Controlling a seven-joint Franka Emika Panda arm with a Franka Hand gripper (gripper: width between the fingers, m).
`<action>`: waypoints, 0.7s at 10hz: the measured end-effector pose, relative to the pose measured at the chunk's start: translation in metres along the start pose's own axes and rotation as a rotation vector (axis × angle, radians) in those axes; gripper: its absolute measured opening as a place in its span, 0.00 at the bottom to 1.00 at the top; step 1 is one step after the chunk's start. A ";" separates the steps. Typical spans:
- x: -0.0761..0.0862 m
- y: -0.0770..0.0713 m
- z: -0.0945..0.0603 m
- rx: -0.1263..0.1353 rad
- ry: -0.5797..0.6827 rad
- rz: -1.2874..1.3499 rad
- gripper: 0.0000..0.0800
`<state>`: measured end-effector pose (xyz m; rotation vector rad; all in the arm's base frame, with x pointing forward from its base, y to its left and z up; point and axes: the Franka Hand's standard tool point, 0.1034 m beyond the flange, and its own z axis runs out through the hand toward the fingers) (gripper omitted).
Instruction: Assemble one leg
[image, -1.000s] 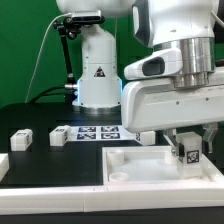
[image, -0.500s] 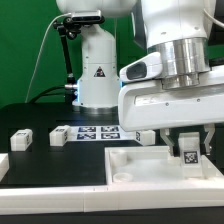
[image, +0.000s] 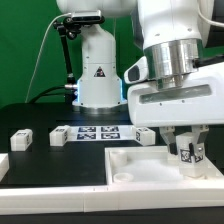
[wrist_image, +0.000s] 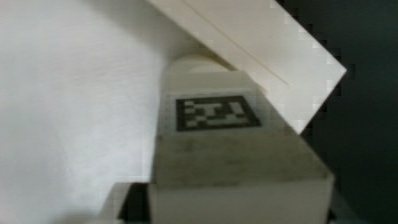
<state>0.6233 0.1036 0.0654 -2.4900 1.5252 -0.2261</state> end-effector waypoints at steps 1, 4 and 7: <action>-0.002 0.002 0.000 -0.024 -0.006 0.153 0.37; -0.001 0.005 0.000 -0.020 -0.023 0.366 0.37; -0.001 0.005 0.000 -0.029 -0.029 0.346 0.51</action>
Offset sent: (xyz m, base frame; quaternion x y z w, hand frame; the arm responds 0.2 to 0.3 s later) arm 0.0018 -0.0032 -0.0011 0.0034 -0.0132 0.2260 0.9740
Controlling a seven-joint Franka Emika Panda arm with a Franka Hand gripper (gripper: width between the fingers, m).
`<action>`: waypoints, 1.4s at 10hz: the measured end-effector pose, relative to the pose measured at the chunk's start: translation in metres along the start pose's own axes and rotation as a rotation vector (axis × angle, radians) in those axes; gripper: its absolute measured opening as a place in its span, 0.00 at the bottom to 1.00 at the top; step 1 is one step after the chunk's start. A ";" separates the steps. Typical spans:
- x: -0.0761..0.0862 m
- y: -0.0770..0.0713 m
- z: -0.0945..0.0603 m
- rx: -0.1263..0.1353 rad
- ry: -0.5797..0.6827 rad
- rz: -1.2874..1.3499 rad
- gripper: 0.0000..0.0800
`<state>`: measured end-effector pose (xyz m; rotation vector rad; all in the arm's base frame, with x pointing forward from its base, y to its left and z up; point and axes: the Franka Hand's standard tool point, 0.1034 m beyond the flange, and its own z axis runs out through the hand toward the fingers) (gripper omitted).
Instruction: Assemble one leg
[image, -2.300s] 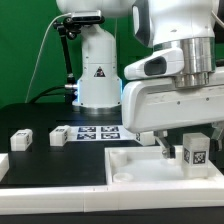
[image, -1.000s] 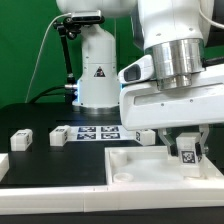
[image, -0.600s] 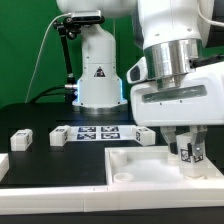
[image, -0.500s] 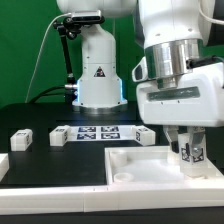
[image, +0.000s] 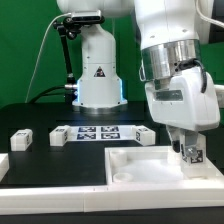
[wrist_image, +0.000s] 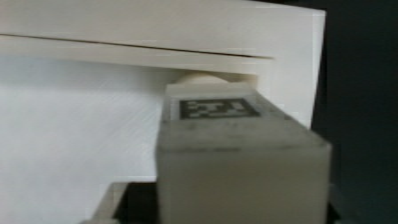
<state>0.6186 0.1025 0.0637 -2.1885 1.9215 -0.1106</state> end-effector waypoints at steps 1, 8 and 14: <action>0.000 0.000 0.000 0.000 0.000 -0.044 0.67; -0.010 -0.011 -0.005 -0.036 -0.001 -0.906 0.81; -0.009 -0.011 -0.004 -0.039 0.005 -1.031 0.53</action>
Offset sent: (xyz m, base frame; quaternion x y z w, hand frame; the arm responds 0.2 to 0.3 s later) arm 0.0043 0.0131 0.0042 -0.0062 -0.0174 -0.2302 0.9730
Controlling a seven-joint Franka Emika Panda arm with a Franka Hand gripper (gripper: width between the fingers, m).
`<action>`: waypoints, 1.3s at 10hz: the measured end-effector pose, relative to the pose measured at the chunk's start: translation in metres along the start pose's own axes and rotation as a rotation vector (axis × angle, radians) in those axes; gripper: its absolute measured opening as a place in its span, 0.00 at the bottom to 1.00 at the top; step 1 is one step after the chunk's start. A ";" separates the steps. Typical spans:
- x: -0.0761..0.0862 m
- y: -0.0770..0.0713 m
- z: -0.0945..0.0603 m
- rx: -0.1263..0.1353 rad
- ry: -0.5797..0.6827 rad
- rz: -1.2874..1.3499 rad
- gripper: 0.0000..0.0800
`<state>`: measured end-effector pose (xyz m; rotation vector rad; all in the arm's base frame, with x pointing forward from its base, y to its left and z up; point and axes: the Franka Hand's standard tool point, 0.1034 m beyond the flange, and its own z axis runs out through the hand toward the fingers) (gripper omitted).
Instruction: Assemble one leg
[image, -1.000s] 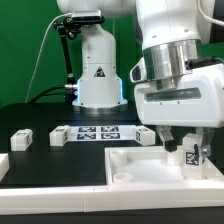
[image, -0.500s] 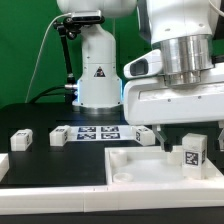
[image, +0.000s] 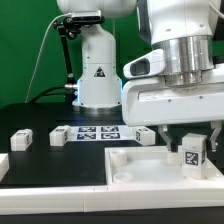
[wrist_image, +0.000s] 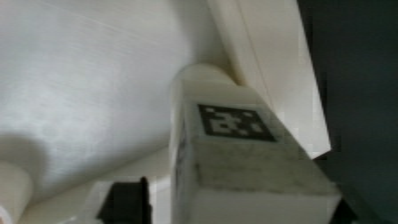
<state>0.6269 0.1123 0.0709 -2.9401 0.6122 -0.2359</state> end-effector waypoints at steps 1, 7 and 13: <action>0.000 0.000 0.000 0.000 0.001 0.018 0.36; -0.001 0.003 -0.001 0.009 0.005 0.421 0.36; -0.008 0.001 0.000 0.030 -0.003 1.207 0.38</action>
Offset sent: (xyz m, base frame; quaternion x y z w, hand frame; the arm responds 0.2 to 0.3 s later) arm 0.0000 0.0000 0.0000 0.0000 0.0000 0.2377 0.9713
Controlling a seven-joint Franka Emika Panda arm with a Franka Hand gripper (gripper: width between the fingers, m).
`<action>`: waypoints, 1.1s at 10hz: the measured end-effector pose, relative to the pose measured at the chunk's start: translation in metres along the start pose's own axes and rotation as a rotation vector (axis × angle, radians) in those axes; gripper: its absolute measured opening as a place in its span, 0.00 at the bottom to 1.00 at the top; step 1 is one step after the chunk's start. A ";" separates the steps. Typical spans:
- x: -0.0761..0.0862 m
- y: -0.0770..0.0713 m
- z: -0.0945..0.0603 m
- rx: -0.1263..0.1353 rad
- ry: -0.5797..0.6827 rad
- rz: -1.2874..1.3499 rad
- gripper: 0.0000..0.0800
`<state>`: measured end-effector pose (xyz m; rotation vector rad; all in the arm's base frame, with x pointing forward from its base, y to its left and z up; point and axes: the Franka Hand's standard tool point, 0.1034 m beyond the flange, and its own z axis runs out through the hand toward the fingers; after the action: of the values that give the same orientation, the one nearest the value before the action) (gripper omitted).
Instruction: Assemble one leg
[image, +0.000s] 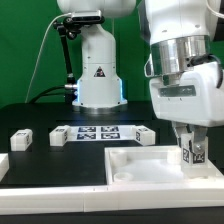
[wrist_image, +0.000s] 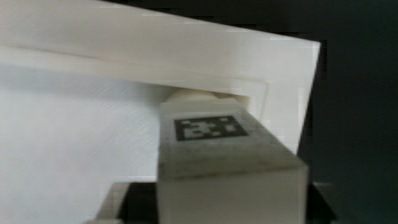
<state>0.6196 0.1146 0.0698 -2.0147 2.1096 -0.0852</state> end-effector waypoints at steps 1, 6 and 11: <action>0.000 0.001 0.000 0.001 -0.004 0.162 0.38; 0.013 0.001 0.000 -0.004 0.010 0.354 0.38; 0.012 0.001 0.000 -0.006 0.011 0.036 0.81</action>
Offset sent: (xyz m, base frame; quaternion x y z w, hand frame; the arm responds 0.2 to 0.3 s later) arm 0.0044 -0.0103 0.0019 0.0128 -0.0130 0.1470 0.9890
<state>0.6183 0.1024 0.0676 -1.9824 2.1546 -0.0845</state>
